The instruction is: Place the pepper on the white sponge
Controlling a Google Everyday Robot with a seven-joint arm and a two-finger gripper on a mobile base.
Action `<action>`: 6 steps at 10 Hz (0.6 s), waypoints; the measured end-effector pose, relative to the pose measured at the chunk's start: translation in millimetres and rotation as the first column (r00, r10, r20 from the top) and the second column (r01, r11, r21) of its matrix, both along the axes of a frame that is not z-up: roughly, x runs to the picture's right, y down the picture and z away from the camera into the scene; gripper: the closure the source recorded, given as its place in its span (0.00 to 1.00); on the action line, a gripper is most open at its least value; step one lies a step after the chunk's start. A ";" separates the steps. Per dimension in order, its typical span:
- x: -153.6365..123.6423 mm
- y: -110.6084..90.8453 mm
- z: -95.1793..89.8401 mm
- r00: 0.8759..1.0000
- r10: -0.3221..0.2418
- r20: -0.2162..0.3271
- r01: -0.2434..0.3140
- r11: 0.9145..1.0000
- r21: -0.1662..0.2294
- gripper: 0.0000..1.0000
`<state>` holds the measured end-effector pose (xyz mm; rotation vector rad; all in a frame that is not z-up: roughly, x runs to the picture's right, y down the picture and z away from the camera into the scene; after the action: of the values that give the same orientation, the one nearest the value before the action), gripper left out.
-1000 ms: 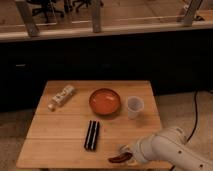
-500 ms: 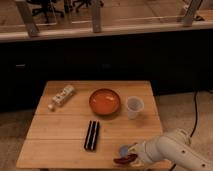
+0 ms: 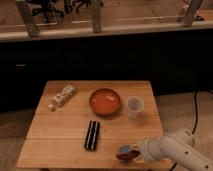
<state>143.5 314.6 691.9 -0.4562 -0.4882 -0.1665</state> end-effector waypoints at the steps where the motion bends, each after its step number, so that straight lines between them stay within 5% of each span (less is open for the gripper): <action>1: 1.0 -1.4 1.2 1.000 -0.004 0.003 0.004 1.000 0.010 1.00; 4: 3.4 -3.4 7.0 1.000 -0.016 0.021 0.016 0.999 0.028 1.00; 6: 0.1 -4.8 12.2 0.998 -0.023 0.056 0.021 0.999 0.033 0.86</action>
<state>143.6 309.7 704.1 -0.4262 -0.5353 -0.2083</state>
